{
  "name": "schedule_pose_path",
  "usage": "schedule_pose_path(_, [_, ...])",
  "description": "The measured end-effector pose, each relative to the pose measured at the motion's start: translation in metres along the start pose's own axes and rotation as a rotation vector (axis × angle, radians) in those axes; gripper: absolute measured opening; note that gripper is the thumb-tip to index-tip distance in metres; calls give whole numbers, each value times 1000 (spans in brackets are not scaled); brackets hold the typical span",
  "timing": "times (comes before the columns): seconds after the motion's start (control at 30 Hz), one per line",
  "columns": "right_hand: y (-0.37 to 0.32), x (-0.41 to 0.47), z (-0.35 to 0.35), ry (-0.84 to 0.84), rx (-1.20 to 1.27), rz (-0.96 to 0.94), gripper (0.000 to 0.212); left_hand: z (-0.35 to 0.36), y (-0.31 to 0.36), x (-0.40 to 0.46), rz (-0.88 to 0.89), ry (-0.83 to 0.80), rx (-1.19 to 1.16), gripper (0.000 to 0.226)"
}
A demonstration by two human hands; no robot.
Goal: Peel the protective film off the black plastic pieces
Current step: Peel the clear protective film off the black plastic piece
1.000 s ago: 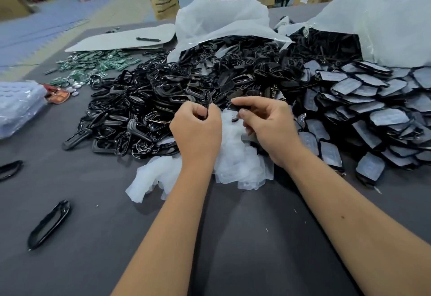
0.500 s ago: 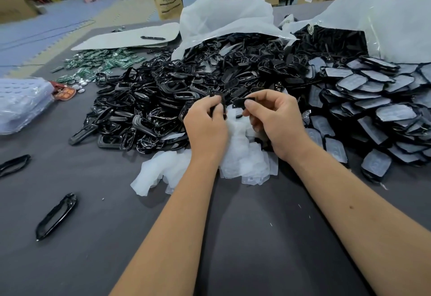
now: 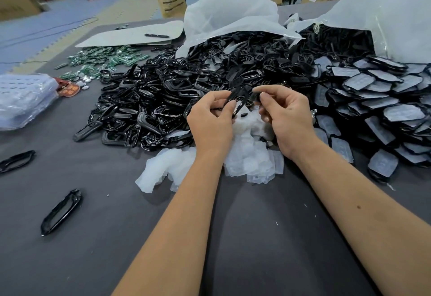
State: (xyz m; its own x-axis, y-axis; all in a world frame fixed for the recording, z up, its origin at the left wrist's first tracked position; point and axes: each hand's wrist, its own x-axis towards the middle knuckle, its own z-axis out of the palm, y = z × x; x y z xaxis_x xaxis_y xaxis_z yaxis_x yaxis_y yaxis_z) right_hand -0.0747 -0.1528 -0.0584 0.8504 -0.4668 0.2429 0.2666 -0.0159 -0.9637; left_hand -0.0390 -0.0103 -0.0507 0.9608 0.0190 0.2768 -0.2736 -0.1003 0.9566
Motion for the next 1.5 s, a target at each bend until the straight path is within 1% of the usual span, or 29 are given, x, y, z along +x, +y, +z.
schedule_pose_path(0.07, [0, 0, -1, -3, -39, -26, 21, 0, -2, 1, -22, 11, 27, 21])
schedule_pose_path(0.17, [-2, -3, 2, 46, -53, -51, 12, 0, -4, 3, -50, -4, 60, 26])
schedule_pose_path(0.23, [-2, -5, 3, 76, -106, -79, 10, 0, -4, 3, -36, -16, 88, 25])
schedule_pose_path(0.3, [-2, -5, 4, 69, -181, -118, 8, 1, -3, 2, -1, -31, 102, 22])
schedule_pose_path(0.37, [-2, -6, 5, 54, -202, -145, 10, 1, -3, 1, 22, -51, 101, 20])
schedule_pose_path(0.47, [-3, -7, 7, 20, -213, -150, 13, 0, -5, 3, 8, -70, 53, 21])
schedule_pose_path(0.53, [-4, -7, 8, 13, -246, -152, 10, 0, -6, 2, -7, -88, 6, 22])
schedule_pose_path(0.6, [-4, -8, 8, 35, -260, -150, 6, -1, -4, 2, -26, -102, -45, 23])
schedule_pose_path(0.67, [-4, -8, 9, 65, -277, -148, 8, 0, -4, 2, -37, -116, -77, 23])
schedule_pose_path(0.87, [-4, -8, 9, 107, -421, -190, 7, 0, -7, 2, -38, -123, -103, 17])
schedule_pose_path(0.93, [-5, -9, 9, 114, -434, -188, 7, 0, -8, 3, -38, -120, -118, 16])
schedule_pose_path(1.07, [-7, -11, 9, 91, -405, -185, 8, -2, -6, 3, -42, -137, -177, 16])
schedule_pose_path(1.2, [-7, -10, 7, 137, -491, -209, 16, -4, -3, 2, -60, -167, -223, 22])
schedule_pose_path(1.23, [-7, -9, 7, 123, -446, -179, 20, -4, -3, 2, -66, -173, -242, 22])
schedule_pose_path(1.3, [-8, -9, 6, 61, -257, -97, 27, -6, -1, 2, -73, -184, -292, 19])
schedule_pose_path(1.37, [-7, -8, 6, 8, -153, -54, 22, -7, -1, 2, -76, -198, -327, 17])
schedule_pose_path(1.43, [-5, -7, 5, -8, -142, -57, 14, -7, -1, 3, -78, -212, -335, 16])
schedule_pose_path(1.5, [-4, -6, 5, -6, -123, -58, 12, -8, -1, 3, -86, -223, -338, 15])
